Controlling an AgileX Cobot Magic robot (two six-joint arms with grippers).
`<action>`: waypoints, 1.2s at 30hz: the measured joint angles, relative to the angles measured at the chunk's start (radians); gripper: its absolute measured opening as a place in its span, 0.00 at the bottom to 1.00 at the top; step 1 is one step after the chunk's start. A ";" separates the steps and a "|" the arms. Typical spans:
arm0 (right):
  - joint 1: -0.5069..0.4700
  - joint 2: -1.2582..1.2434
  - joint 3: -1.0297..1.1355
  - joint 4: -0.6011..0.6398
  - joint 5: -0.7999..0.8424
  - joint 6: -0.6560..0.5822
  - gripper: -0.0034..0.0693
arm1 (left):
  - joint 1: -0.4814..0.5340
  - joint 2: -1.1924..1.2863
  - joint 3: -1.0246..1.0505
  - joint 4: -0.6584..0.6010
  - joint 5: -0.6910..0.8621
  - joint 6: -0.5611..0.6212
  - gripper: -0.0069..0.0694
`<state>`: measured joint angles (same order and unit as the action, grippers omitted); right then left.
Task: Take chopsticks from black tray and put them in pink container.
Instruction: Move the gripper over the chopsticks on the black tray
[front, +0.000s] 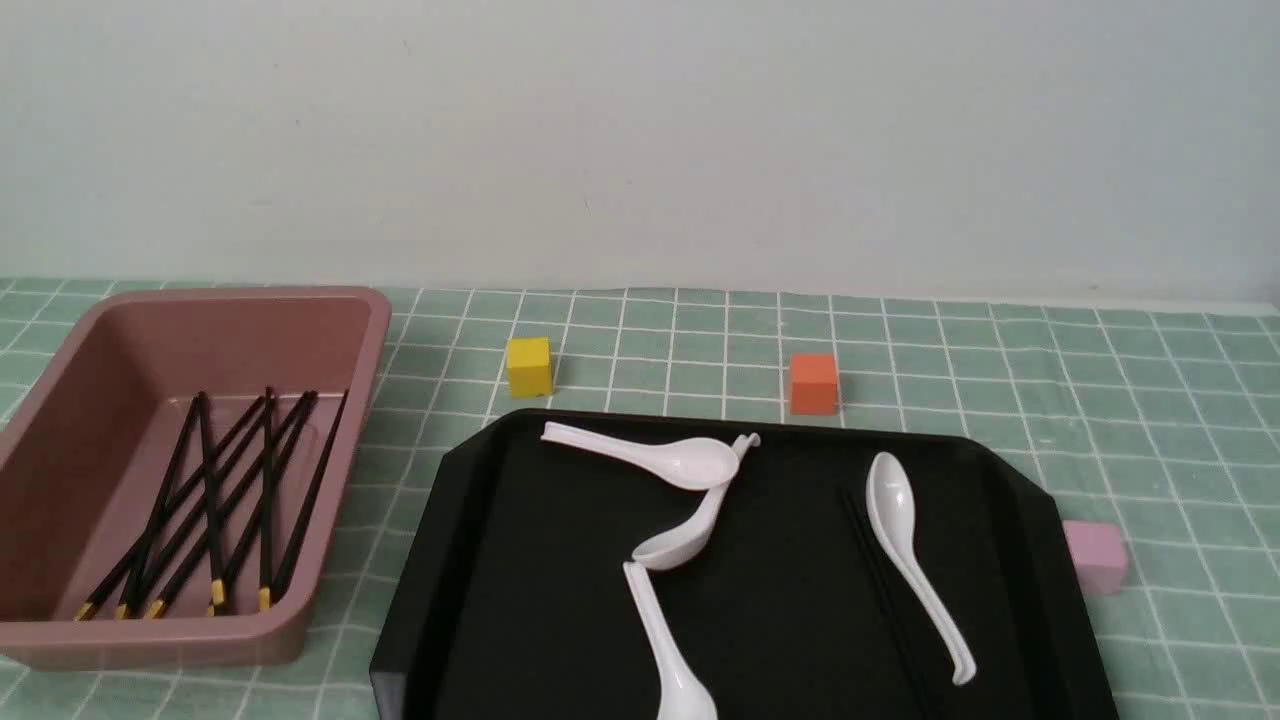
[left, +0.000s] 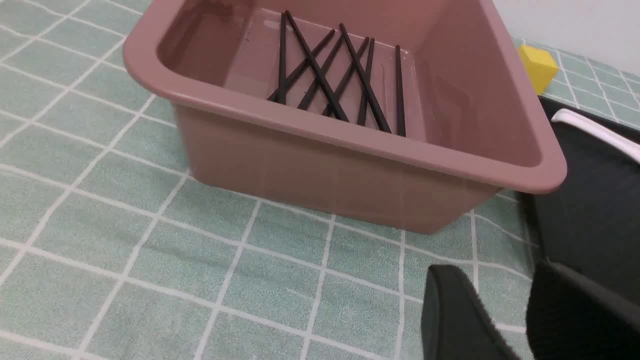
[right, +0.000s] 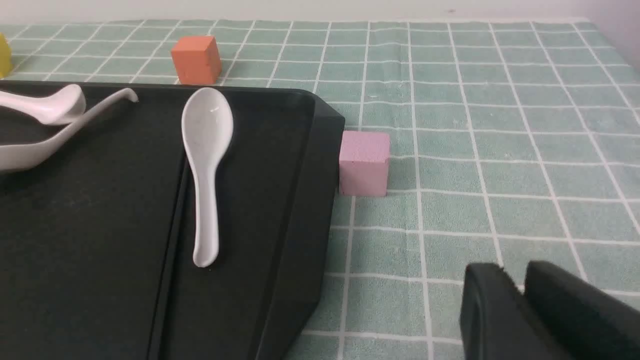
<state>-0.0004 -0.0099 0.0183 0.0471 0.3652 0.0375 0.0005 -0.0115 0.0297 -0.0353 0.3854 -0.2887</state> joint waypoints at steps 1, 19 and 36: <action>0.000 0.000 0.000 0.000 0.000 0.000 0.22 | 0.000 0.000 0.000 0.000 0.000 0.000 0.40; 0.000 0.000 0.000 0.001 0.000 0.000 0.25 | 0.000 0.000 0.000 0.000 0.000 0.000 0.40; 0.000 0.000 0.000 0.001 0.000 -0.001 0.28 | 0.000 0.000 0.000 0.000 0.000 0.000 0.40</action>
<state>-0.0004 -0.0099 0.0183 0.0480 0.3652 0.0365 0.0005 -0.0115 0.0297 -0.0353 0.3854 -0.2887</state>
